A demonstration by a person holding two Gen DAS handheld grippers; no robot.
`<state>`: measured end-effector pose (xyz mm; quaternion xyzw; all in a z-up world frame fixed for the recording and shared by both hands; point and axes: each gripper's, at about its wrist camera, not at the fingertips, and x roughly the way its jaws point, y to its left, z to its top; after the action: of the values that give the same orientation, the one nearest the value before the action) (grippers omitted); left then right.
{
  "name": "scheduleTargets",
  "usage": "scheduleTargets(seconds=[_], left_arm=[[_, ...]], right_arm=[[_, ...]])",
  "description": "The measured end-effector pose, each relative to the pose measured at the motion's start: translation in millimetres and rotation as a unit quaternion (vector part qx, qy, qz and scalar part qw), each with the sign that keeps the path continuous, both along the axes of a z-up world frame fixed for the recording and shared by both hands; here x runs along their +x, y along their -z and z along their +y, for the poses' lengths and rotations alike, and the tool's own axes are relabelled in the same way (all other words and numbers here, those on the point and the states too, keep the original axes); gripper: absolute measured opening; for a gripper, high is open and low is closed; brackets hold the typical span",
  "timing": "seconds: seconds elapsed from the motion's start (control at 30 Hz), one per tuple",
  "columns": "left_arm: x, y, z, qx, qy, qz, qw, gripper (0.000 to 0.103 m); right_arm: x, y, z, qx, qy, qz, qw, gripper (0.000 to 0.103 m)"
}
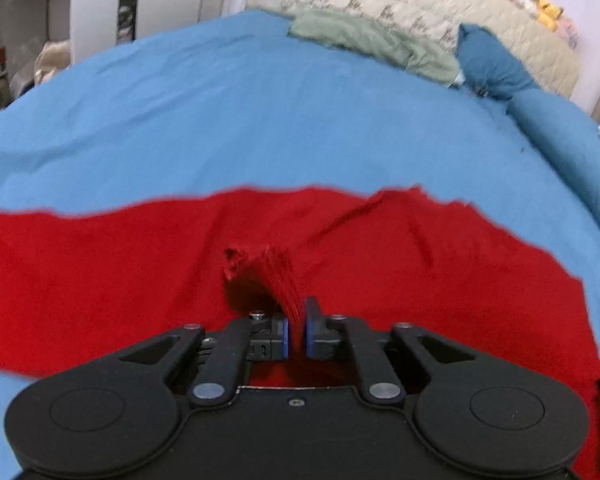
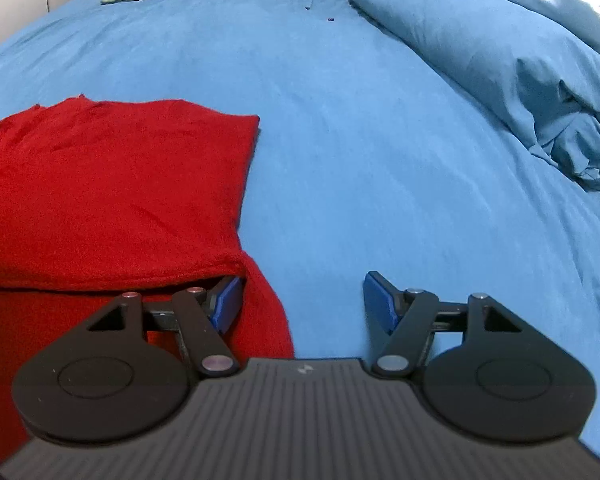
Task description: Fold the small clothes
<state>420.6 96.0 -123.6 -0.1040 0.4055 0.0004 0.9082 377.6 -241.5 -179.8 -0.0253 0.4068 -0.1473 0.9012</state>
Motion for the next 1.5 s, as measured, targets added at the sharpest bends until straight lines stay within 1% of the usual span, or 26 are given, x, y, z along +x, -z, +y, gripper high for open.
scheduleTargets(seconds=[0.07, 0.1, 0.13, 0.17, 0.23, 0.27, 0.3, 0.37, 0.4, 0.47, 0.53, 0.6, 0.67, 0.7, 0.8, 0.87, 0.97, 1.03, 1.17, 1.2, 1.23, 1.27, 1.33, 1.37, 1.4, 1.5], left_arm=[[-10, -2, 5, 0.012, -0.010, 0.014, 0.9998, 0.024], [-17, -2, 8, 0.024, -0.017, 0.023, 0.9993, 0.031], [-24, -4, 11, 0.036, -0.022, 0.031, 0.9986, 0.034], [-31, -9, 14, 0.047, -0.026, 0.036, 0.9979, 0.034], [-40, -20, 14, 0.059, -0.021, 0.026, 0.9977, 0.035], [-43, -27, 11, 0.066, -0.012, 0.015, 0.9976, 0.040], [-44, -33, 5, 0.075, 0.003, 0.002, 0.9972, 0.052], [-39, -37, -9, 0.091, 0.034, -0.012, 0.9952, 0.065], [-33, -34, -16, 0.091, 0.048, -0.011, 0.9947, 0.066], [-21, -21, -24, 0.086, 0.061, 0.003, 0.9944, 0.066], [-10, -6, -29, 0.090, 0.063, 0.024, 0.9936, 0.066], [-5, 9, -29, 0.090, 0.054, 0.043, 0.9935, 0.067], [-6, 13, -30, 0.085, 0.050, 0.036, 0.9945, 0.068], [-7, 13, -30, 0.086, 0.049, 0.034, 0.9945, 0.068], [-11, 12, -33, 0.088, 0.047, 0.036, 0.9943, 0.068], [-11, 8, -31, 0.081, 0.044, 0.041, 0.9949, 0.068], [-10, -12, -24, 0.059, 0.036, 0.031, 0.9971, 0.068], [-17, -29, -19, 0.057, 0.029, 0.019, 0.9978, 0.068], [-40, -72, 8, 0.046, -0.001, 0.013, 0.9989, 0.068], [-46, -83, 20, 0.039, -0.012, 0.012, 0.9991, 0.068], [-52, -91, 31, 0.033, -0.022, 0.011, 0.9992, 0.068], [-58, -100, 42, 0.028, -0.034, 0.012, 0.9990, 0.070], [-65, -107, 72, 0.020, -0.059, 0.016, 0.9979, 0.082], [-69, -109, 87, 0.017, -0.074, 0.017, 0.9970, 0.094], [-74, -110, 104, 0.015, -0.091, 0.013, 0.9957, 0.099], [-80, -100, 152, 0.012, -0.132, 0.017, 0.9910, 0.099]], right_arm=[[-2, -4, 0, -0.002, 0.002, 0.006, 1.000, 0.081], [-4, -8, 0, -0.003, 0.002, 0.009, 1.000, 0.081], [-5, -13, 2, -0.003, -0.004, 0.008, 1.000, 0.082], [-8, -19, 5, -0.004, -0.013, 0.005, 1.000, 0.082], [-15, -35, 18, 0.003, -0.049, -0.010, 0.999, 0.085], [-17, -42, 26, 0.012, -0.070, -0.020, 0.997, 0.085], [-16, -48, 35, 0.026, -0.096, -0.026, 0.995, 0.086], [-9, -49, 51, 0.049, -0.133, -0.028, 0.990, 0.086], [-2, -46, 59, 0.054, -0.144, -0.026, 0.988, 0.086], [13, -34, 66, 0.059, -0.139, -0.020, 0.988, 0.086], [24, -20, 62, 0.077, -0.118, -0.018, 0.990, 0.086], [27, -9, 53, 0.088, -0.082, -0.018, 0.993, 0.086], [29, 2, 38, 0.117, -0.056, -0.013, 0.991, 0.086], [27, 4, 34, 0.130, -0.054, -0.022, 0.990, 0.086], [25, 4, 36, 0.117, -0.070, -0.018, 0.991, 0.086], [27, 0, 36, 0.117, -0.071, -0.013, 0.990, 0.086], [25, -18, 40, 0.120, -0.068, -0.022, 0.990, 0.086], [15, -43, 47, 0.116, -0.076, -0.036, 0.990, 0.086], [1, -100, 70, 0.117, -0.093, -0.043, 0.988, 0.088], [-3, -116, 79, 0.121, -0.099, -0.042, 0.987, 0.092], [-4, -128, 86, 0.124, -0.104, -0.040, 0.986, 0.103], [-5, -141, 97, 0.129, -0.110, -0.035, 0.985, 0.103], [-6, -159, 120, 0.148, -0.119, -0.031, 0.981, 0.103], [-9, -164, 131, 0.157, -0.129, -0.031, 0.979, 0.103], [-8, -167, 144, 0.164, -0.140, -0.025, 0.976, 0.103], [-3, -163, 180, 0.177, -0.153, -0.012, 0.972, 0.103]])
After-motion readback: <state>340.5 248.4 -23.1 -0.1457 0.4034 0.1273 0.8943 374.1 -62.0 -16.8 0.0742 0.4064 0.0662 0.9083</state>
